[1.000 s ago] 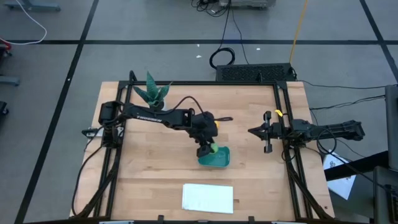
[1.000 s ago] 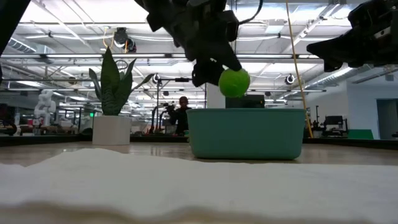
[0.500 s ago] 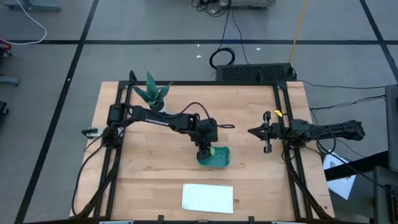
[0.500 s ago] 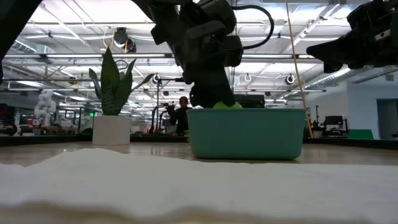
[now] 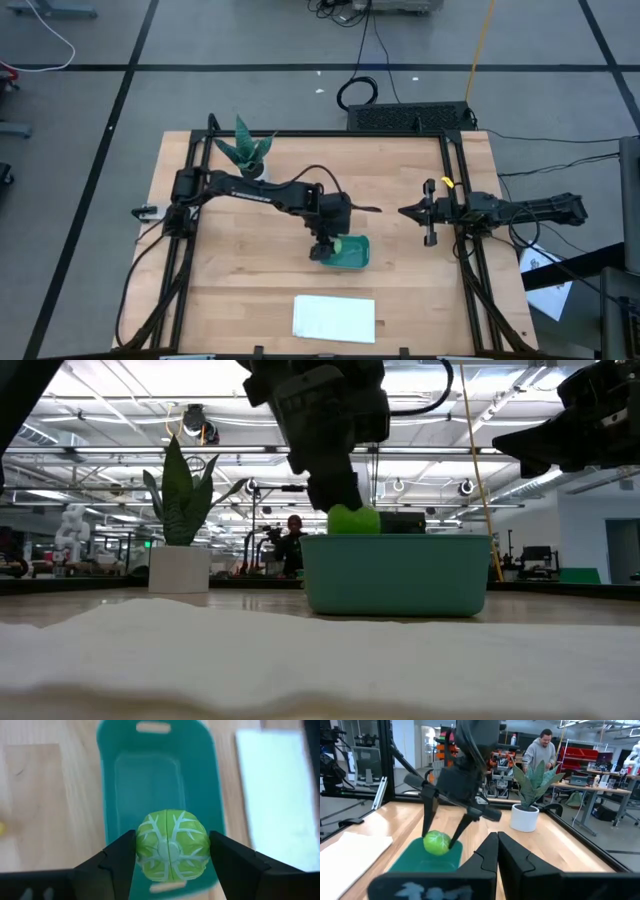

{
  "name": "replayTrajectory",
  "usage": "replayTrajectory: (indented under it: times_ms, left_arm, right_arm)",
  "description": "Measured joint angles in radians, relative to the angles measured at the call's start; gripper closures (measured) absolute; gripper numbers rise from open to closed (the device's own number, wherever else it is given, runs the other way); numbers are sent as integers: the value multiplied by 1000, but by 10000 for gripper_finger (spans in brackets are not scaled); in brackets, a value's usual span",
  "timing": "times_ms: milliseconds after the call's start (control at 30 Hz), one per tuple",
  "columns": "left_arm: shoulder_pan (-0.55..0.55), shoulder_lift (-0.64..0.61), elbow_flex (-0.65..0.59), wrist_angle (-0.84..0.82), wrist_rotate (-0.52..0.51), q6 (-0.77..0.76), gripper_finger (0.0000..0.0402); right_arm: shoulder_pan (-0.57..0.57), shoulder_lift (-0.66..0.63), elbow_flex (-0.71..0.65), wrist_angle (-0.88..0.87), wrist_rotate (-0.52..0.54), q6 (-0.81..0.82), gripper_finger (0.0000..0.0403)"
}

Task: Pick and placing Produce into tupperware
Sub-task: Put the cabbage into the blue bin

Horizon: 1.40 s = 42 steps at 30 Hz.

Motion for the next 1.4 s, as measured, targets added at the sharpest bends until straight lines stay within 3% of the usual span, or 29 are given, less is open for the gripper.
replayTrajectory:
  times_ms: [233,667,1100,1400]
  left_arm:
    - [-1,0,13,-63,-27,110,176]
    - [22,0,20,-11,-21,58,176]
    - [38,-1,198,-119,-17,10,176]
    - [14,53,198,-130,8,49,176]
  right_arm:
    - [0,0,0,-1,-1,14,403]
    - [0,0,0,0,-1,31,403]
    - [0,0,0,4,-1,25,403]
    - [0,2,0,-3,-1,27,403]
